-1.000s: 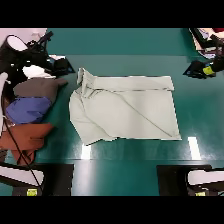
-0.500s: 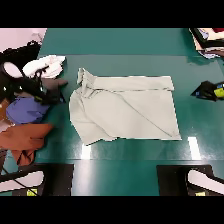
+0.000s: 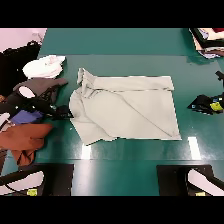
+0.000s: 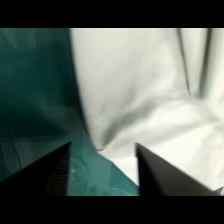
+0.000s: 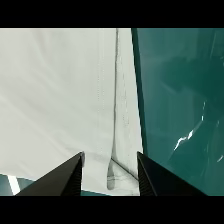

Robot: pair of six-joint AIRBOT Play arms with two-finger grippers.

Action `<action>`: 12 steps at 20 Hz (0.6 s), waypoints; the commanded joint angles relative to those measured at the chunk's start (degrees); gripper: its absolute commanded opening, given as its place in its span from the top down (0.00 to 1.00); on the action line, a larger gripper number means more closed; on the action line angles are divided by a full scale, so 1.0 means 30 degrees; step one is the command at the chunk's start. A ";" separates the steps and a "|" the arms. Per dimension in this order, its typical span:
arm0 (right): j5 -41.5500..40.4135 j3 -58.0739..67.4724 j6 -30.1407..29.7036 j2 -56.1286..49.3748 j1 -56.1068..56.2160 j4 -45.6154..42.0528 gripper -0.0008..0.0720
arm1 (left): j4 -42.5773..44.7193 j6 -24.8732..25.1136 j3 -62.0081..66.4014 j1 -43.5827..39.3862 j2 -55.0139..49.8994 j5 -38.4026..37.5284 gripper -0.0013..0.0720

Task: Fold the shirts.

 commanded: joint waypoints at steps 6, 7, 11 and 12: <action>0.1151 -0.0197 0.0022 0.0146 -0.0015 -0.1384 0.46 | -0.0051 0.0248 -0.0321 -0.1749 0.0022 0.0452 0.84; 0.1421 -0.0204 0.0036 0.0146 -0.0015 -0.2193 0.46 | 0.0007 0.0255 -0.0291 -0.1749 0.0022 0.0321 0.95; 0.2601 -0.1494 0.0029 0.0160 -0.0022 -0.4211 0.19 | -0.0029 0.0270 -0.0102 -0.1749 0.0262 -0.0131 0.95; 0.2455 -0.2441 0.0029 0.0146 -0.0015 -0.4138 0.19 | -0.0051 0.0270 -0.0102 -0.1749 0.0350 -0.0124 0.95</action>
